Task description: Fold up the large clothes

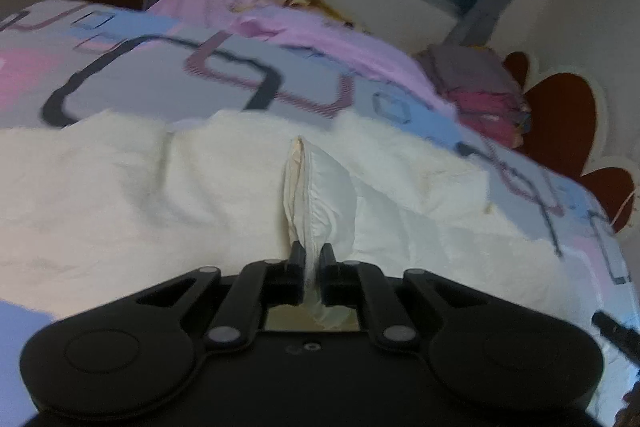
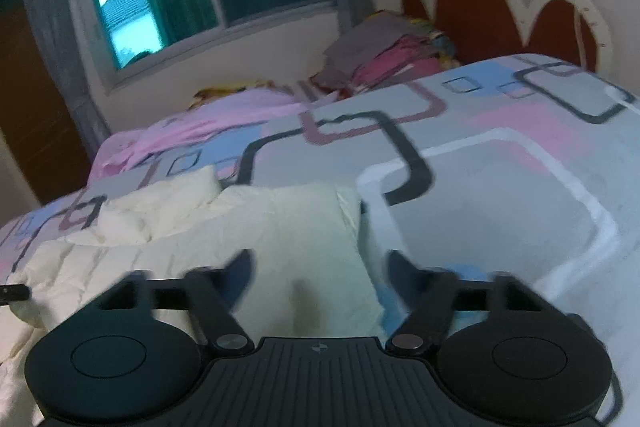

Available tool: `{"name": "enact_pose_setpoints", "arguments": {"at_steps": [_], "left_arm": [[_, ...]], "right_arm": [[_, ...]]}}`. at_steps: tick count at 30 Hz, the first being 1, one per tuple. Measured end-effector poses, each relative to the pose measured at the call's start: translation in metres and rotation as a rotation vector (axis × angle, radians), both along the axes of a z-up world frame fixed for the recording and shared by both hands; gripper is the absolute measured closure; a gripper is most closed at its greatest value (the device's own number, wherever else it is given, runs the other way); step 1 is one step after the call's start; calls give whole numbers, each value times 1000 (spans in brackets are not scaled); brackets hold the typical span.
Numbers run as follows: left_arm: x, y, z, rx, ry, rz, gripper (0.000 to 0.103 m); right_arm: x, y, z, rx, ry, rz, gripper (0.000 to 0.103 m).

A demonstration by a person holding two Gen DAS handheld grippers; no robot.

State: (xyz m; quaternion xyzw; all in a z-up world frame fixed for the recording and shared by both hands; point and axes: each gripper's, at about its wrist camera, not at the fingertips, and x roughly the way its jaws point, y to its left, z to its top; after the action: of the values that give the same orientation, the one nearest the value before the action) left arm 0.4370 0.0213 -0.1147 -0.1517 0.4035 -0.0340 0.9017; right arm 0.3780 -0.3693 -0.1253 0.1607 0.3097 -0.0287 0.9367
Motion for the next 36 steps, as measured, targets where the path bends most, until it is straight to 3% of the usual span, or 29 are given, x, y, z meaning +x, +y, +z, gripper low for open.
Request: {"name": "enact_pose_setpoints", "arguments": {"at_steps": [5,8,10,13,16,18,21,27,31,36], "left_arm": [[-1,-1,-26,58,47,5,96],[2,-4,-38,85,68,8,95],[3,-7,-43,114,71,-6,91],[1,-10,-41,156,71,-17,85],[-2,-6,-33,161,70,5,62],[-8,0,-25,153,55,36,28],[-20,8,-10,161,15,57,26],[-38,36,2,169,18,125,26],[-44,52,2,163,34,171,27],[-55,72,2,140,37,215,27]], "right_arm": [[33,26,-21,-38,46,69,37],[46,40,-38,-111,90,94,37],[53,43,-54,-154,153,117,37],[56,42,-55,-163,172,131,37],[55,45,-41,-145,131,136,37],[60,56,-34,-139,101,157,37],[71,79,-31,-149,81,209,37],[91,130,-39,-169,71,293,37],[105,148,-61,-244,134,317,37],[102,157,-43,-202,100,332,36]]}}
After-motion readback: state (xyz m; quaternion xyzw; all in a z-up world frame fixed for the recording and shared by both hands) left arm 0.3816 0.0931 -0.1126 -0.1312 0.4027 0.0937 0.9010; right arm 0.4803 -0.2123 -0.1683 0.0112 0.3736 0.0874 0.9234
